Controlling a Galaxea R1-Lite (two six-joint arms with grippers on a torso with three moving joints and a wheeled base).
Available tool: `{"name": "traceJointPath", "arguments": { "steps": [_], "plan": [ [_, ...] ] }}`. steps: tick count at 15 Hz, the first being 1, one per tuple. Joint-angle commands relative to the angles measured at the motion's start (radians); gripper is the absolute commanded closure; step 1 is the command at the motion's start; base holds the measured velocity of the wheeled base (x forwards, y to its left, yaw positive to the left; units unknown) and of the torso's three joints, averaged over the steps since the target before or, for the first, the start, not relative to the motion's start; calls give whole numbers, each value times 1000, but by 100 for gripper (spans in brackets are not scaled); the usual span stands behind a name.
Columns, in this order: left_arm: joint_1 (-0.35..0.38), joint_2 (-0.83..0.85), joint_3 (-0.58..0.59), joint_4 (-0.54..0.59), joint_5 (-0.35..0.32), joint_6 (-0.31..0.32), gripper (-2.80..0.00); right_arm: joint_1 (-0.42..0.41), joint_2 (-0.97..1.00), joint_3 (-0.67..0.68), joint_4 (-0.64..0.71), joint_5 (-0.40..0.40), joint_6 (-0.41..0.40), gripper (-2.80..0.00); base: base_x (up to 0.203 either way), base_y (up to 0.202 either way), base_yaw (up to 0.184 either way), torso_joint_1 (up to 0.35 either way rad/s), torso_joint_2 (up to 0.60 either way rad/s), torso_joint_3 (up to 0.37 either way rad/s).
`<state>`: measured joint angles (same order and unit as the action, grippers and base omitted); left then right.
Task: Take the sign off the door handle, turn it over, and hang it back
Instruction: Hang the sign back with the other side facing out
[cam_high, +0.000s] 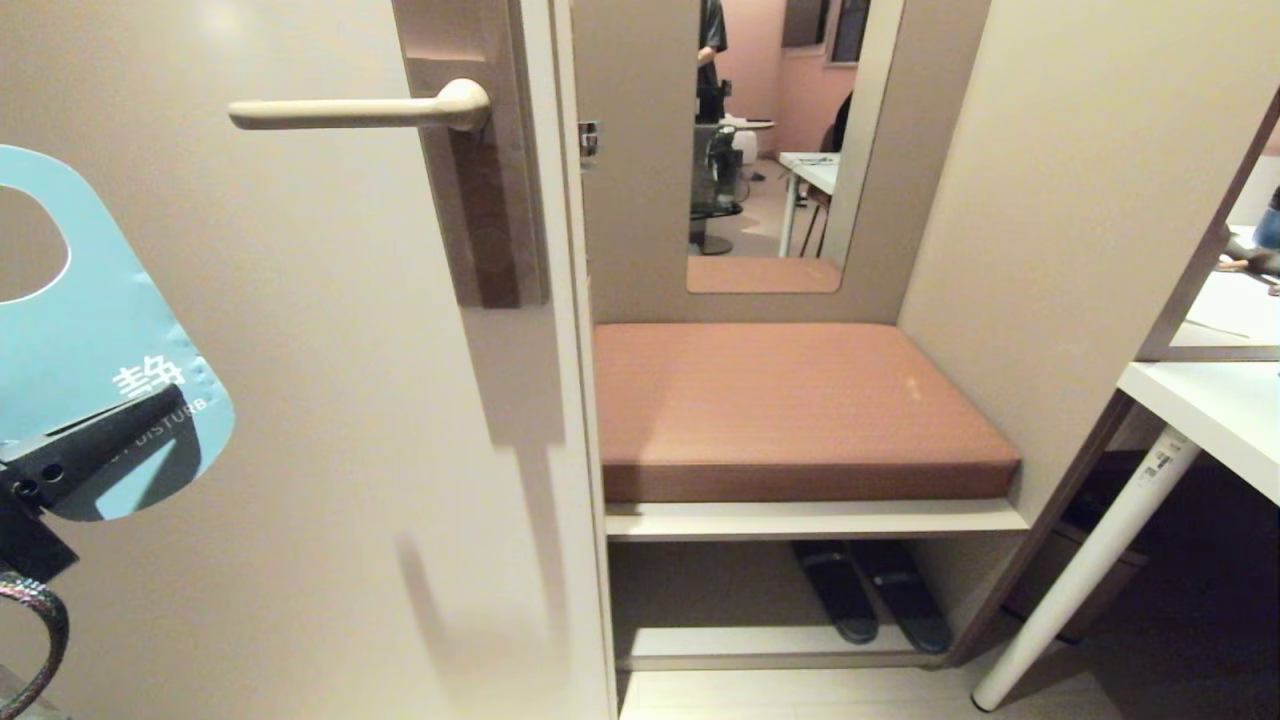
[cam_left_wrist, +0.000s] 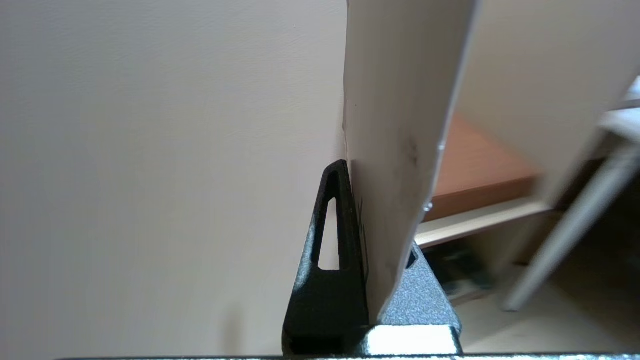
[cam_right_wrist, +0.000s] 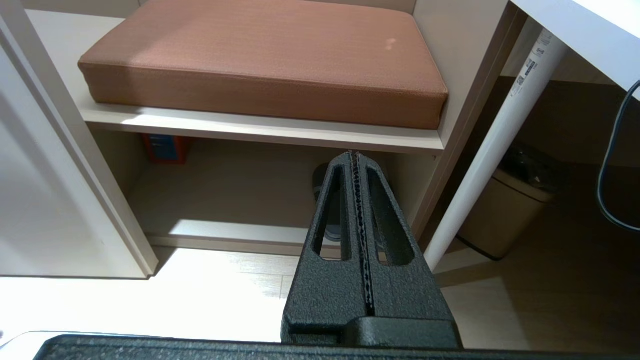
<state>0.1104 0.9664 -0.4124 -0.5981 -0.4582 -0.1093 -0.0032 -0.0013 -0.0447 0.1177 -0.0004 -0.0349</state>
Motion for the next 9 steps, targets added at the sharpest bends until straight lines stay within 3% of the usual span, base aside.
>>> {"name": "traceJointPath", "arguments": {
  "steps": [1,5,9],
  "plan": [
    [0,3,-24,43,46,24,0,0,1,0,0,-1,0,0,0,0,0,0,0,0],
    [0,19,-80,147,64,54,0,0,1,0,0,0,0,0,0,0,0,0,0,0],
    [-4,97,-141,164,91,124,0,0,1,0,0,-1,0,0,0,0,0,0,0,0]
  ]
}}
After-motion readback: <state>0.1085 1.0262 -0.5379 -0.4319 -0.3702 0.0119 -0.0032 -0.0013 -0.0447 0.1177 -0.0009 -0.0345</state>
